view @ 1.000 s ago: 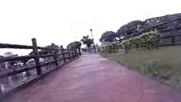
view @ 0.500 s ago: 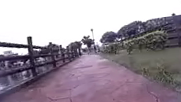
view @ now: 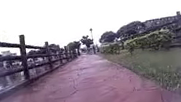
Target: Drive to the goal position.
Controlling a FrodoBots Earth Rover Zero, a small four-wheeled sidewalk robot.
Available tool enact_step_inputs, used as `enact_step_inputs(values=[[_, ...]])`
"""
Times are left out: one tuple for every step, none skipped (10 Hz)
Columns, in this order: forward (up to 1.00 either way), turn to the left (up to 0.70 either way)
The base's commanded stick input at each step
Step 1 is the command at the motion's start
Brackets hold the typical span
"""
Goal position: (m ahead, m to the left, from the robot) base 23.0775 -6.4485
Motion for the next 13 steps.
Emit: enact_step_inputs(values=[[0.7,-0.01],[0.7,-0.01],[0.7,-0.01],[0.7,-0.01],[0.7,-0.01],[0.7,-0.01],[0.7,-0.01],[0.7,-0.01],[0.7,-0.01],[0.7,-0.01],[0.7,-0.01],[0.7,-0.01],[0.7,-0.01]])
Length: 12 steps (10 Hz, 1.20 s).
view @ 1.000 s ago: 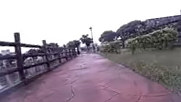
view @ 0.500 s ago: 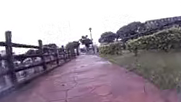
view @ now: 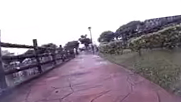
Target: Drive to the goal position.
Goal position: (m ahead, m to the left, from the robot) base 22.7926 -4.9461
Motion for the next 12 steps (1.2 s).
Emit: enact_step_inputs(values=[[0.7,-0.01],[0.7,-0.01],[0.7,-0.01],[0.7,-0.01],[0.7,-0.01],[0.7,-0.01],[0.7,-0.01],[0.7,-0.01],[0.7,-0.01],[0.7,-0.01],[0.7,-0.01],[0.7,-0.01]])
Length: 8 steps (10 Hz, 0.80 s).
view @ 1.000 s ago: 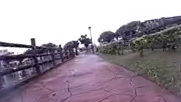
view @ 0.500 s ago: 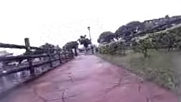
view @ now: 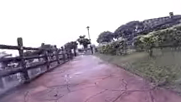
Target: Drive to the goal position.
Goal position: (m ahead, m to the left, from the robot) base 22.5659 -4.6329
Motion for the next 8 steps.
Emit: enact_step_inputs(values=[[0.7,-0.01],[0.7,-0.01],[0.7,0.0],[0.7,0.01],[0.7,0.28],[0.7,0.34],[0.7,0.34],[0.7,0.34]])
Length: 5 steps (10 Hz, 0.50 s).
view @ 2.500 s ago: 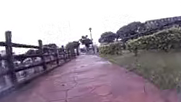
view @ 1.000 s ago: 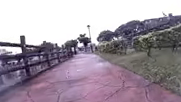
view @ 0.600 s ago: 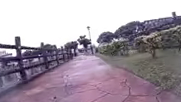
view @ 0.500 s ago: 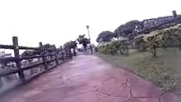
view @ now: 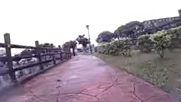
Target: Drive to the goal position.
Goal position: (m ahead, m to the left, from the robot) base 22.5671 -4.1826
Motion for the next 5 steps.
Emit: enact_step_inputs(values=[[0.7,0.17],[0.7,0.03],[0.7,-0.01],[0.7,-0.01],[0.78,-0.01]])
